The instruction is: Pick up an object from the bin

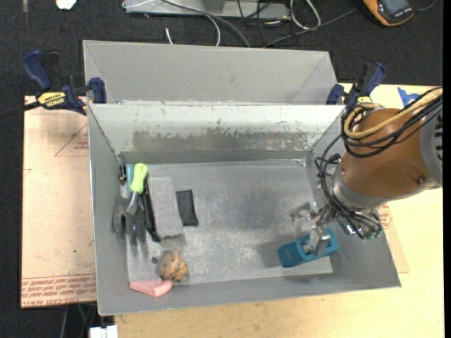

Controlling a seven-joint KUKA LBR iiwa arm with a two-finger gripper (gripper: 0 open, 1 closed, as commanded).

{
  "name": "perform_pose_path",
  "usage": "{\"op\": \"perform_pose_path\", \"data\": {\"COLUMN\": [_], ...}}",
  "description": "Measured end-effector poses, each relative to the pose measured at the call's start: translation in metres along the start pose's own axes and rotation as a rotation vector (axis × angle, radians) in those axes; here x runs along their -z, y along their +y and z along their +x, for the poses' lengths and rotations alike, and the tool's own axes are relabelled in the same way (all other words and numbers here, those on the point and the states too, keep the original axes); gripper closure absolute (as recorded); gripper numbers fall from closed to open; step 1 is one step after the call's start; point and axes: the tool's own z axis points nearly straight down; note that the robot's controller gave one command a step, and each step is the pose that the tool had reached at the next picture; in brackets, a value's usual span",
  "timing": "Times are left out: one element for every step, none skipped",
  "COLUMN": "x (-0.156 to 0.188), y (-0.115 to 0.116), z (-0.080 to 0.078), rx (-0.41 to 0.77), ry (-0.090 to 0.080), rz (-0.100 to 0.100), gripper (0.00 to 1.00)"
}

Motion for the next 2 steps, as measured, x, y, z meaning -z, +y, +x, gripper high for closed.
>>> {"op": "perform_pose_path", "data": {"x": [-0.0369, -0.0299], "y": [0.0189, 0.0155], "z": [0.0024, 0.0029], "rx": [0.000, -0.003], "ry": [-0.010, -0.007], "rz": [0.004, 0.004], "gripper": [1.00, 1.00]}}
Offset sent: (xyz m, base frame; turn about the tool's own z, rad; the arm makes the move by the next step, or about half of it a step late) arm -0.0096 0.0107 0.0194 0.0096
